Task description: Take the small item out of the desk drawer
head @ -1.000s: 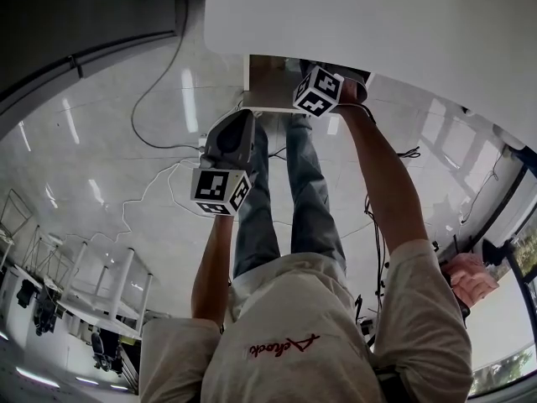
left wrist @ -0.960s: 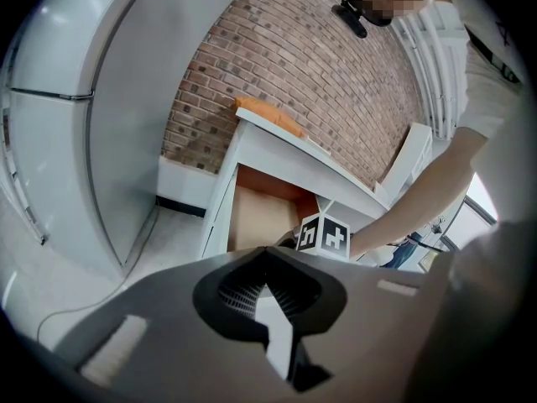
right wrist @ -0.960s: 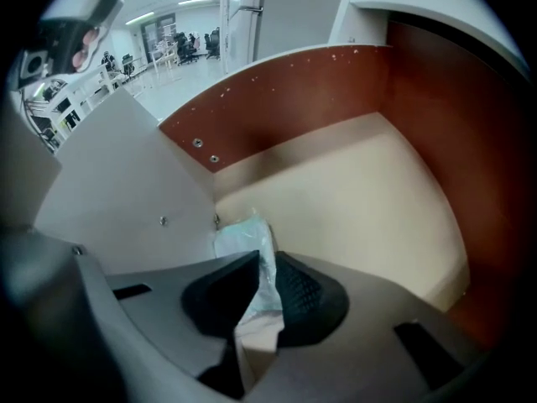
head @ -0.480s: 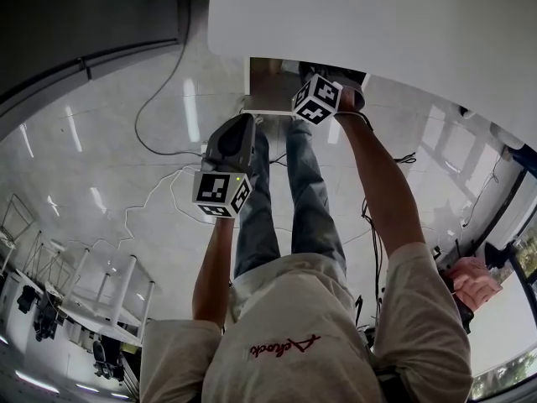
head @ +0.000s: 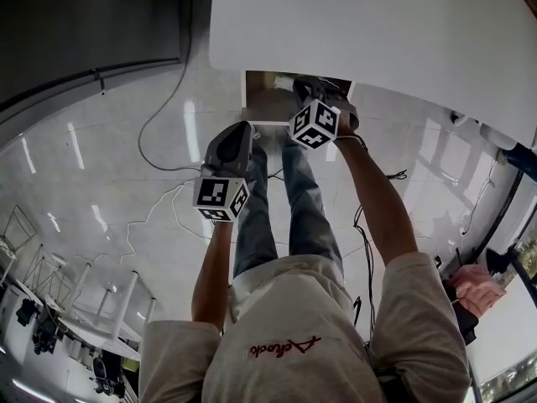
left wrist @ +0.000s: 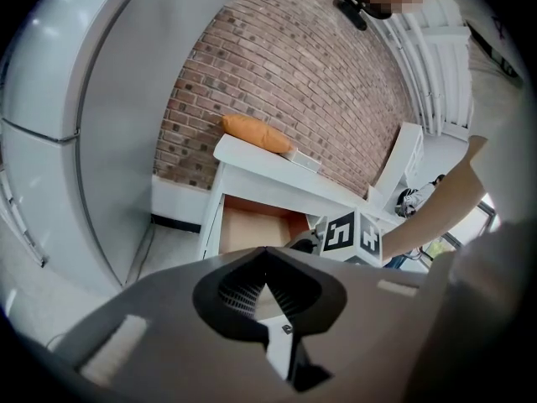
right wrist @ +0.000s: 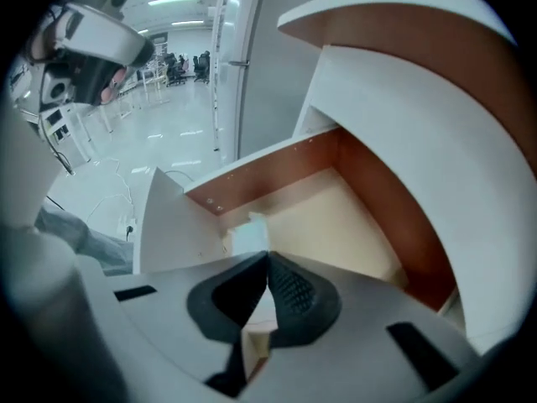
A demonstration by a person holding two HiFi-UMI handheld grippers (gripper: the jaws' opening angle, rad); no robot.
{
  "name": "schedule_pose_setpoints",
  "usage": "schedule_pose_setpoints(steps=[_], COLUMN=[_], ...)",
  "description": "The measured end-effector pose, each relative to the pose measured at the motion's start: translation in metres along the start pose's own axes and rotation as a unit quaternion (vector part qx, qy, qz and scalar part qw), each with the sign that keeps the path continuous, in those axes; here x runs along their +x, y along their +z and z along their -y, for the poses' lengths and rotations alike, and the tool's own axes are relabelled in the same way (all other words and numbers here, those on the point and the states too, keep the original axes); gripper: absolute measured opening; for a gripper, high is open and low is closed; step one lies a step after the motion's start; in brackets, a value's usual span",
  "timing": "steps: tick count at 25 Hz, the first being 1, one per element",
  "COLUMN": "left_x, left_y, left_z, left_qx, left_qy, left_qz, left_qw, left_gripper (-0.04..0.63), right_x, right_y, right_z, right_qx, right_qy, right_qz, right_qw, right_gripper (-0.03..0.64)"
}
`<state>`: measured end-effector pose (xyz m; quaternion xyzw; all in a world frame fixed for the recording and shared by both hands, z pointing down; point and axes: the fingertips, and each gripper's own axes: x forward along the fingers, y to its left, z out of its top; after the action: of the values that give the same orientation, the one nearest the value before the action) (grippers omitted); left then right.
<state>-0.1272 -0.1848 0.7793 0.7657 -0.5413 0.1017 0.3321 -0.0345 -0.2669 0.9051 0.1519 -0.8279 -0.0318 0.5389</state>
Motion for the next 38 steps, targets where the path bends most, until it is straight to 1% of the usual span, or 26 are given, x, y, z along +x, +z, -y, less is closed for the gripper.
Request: schedule_pose_setpoints(steps=[6,12,16,25,28,31,33,35,38], left_x=[-0.004,-0.006,-0.008,-0.027,-0.033,-0.036,-0.042,-0.045,-0.042], left_y=[0.012,0.017,0.024,0.045,0.053,0.068,0.075,0.084,0.109], left_z=[0.009,0.015,0.020,0.038,0.044,0.056,0.066,0.072,0.073], left_qx=[0.012,0.041,0.050,0.058,0.061,0.065,0.063,0.065,0.080], left_qy=[-0.004,-0.007,-0.009,-0.010,-0.011,-0.012,-0.012,-0.013,-0.015], left_qz=[0.001,-0.008,-0.007,-0.002,0.005,0.015,0.017,0.023,0.047], left_qw=[0.9999,0.9991,0.9987,0.9983,0.9980,0.9977,0.9978,0.9975,0.9956], left_gripper=[0.009,0.009,0.009,0.009,0.009,0.009,0.009,0.009,0.009], right_x=[-0.040,-0.083,-0.117,-0.192,-0.213,-0.234,-0.249,-0.261,-0.271], right_y=[0.006,0.010,0.012,0.021,0.028,0.034,0.036,0.042,0.058], right_z=[0.002,0.001,0.004,0.000,0.003,0.013,0.017,0.024,0.045], right_qx=[0.027,0.055,0.081,0.139,0.167,0.212,0.235,0.248,0.260], right_qy=[-0.027,-0.057,-0.085,-0.123,-0.133,-0.141,-0.142,-0.147,-0.164], right_qz=[0.030,0.066,0.088,0.127,0.147,0.173,0.181,0.195,0.226], right_qw=[0.999,0.995,0.989,0.974,0.966,0.952,0.945,0.937,0.924], right_gripper=[0.012,0.012,0.012,0.012,0.012,0.012,0.012,0.012,0.012])
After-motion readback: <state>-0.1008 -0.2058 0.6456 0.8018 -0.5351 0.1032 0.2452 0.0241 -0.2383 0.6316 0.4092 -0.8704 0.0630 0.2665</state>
